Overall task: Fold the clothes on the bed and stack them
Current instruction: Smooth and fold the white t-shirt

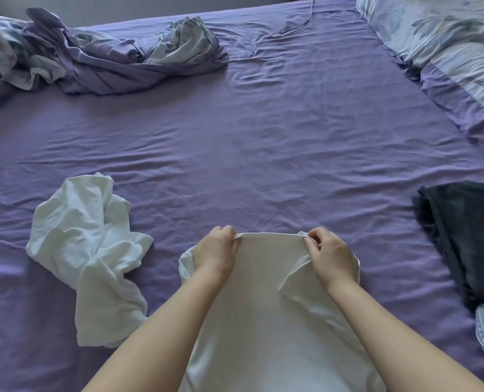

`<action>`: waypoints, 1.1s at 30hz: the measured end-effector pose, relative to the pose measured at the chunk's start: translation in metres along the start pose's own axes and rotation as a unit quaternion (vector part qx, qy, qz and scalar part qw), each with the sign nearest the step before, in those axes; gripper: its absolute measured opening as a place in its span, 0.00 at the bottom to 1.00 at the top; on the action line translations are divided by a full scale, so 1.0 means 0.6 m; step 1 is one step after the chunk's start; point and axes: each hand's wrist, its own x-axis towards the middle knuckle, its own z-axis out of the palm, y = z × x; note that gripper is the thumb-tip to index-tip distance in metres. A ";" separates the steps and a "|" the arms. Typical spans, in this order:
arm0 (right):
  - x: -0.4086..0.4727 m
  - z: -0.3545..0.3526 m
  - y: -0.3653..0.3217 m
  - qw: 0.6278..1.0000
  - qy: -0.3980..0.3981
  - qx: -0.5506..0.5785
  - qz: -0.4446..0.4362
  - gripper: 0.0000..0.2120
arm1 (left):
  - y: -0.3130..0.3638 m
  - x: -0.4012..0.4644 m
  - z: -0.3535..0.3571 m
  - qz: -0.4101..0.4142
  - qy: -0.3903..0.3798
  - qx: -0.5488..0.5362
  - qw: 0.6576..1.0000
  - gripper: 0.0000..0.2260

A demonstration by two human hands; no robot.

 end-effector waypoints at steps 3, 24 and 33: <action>0.008 0.023 0.013 1.000 -0.005 0.010 -0.006 0.08 | -0.005 0.009 0.018 -0.009 0.001 -0.006 1.000 0.12; -0.080 0.058 0.104 0.960 0.081 -0.040 -0.265 0.13 | -0.102 -0.059 0.045 0.263 0.132 0.034 0.955 0.11; -0.030 0.008 0.122 0.971 0.225 -0.027 -0.080 0.21 | -0.099 -0.002 -0.022 -0.045 0.182 0.037 0.982 0.10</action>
